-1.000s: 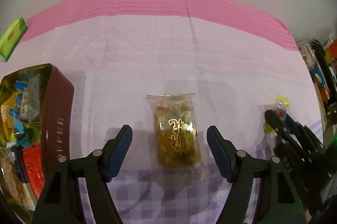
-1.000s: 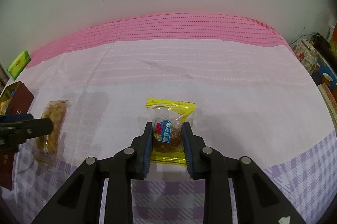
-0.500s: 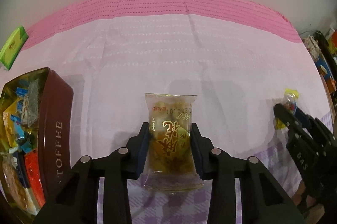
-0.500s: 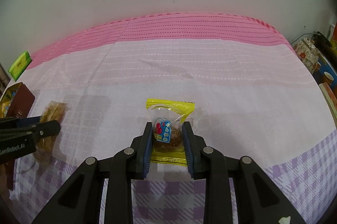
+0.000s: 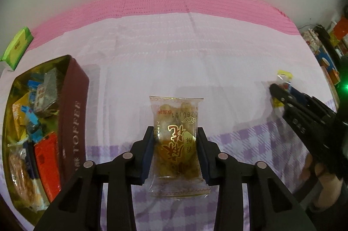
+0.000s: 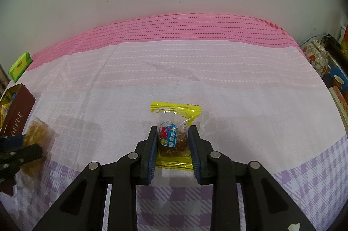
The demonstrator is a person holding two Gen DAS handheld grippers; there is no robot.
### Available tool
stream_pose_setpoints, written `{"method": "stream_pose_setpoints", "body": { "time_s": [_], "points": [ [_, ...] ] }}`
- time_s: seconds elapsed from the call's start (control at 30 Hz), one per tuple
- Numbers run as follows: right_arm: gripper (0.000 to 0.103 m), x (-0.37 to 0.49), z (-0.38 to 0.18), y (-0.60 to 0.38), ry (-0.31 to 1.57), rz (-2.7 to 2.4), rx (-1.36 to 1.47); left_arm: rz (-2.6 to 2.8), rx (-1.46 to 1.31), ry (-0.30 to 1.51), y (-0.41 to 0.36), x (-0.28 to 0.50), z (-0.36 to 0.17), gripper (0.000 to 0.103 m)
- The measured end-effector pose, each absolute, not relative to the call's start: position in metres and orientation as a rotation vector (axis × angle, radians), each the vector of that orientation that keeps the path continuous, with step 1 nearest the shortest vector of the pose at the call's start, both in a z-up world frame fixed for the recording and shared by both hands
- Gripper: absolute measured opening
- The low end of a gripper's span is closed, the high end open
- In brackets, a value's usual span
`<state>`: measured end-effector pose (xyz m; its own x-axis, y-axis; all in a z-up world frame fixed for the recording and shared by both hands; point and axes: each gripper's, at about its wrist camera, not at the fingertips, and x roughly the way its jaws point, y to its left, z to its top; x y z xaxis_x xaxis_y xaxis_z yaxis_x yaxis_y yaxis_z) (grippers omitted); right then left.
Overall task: Organize snacks
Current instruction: 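Carry the clear pastry bag into the gold tray and open the left tool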
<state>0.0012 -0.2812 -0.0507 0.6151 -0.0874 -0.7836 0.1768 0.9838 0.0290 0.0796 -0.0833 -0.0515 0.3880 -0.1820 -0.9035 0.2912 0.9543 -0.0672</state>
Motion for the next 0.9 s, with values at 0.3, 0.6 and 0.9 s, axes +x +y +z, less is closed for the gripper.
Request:
{"method": "stream_pose_setpoints", "body": {
  "time_s": [0.3, 0.6, 0.9],
  "points": [
    [0.026, 0.002, -0.051, -0.28, 0.897, -0.155, 0.1, -0.3, 0.08, 1.043, -0.053, 0.053, 0.0, 0.038],
    [0.028, 0.003, -0.052, -0.278, 0.9, -0.158, 0.089, -0.165, 0.013, 0.992, 0.02, 0.056, 0.037, 0.038],
    [0.028, 0.003, -0.052, -0.278, 0.9, -0.158, 0.088, -0.068, -0.013, 1.068, 0.073, 0.058, 0.016, 0.038]
  ]
}}
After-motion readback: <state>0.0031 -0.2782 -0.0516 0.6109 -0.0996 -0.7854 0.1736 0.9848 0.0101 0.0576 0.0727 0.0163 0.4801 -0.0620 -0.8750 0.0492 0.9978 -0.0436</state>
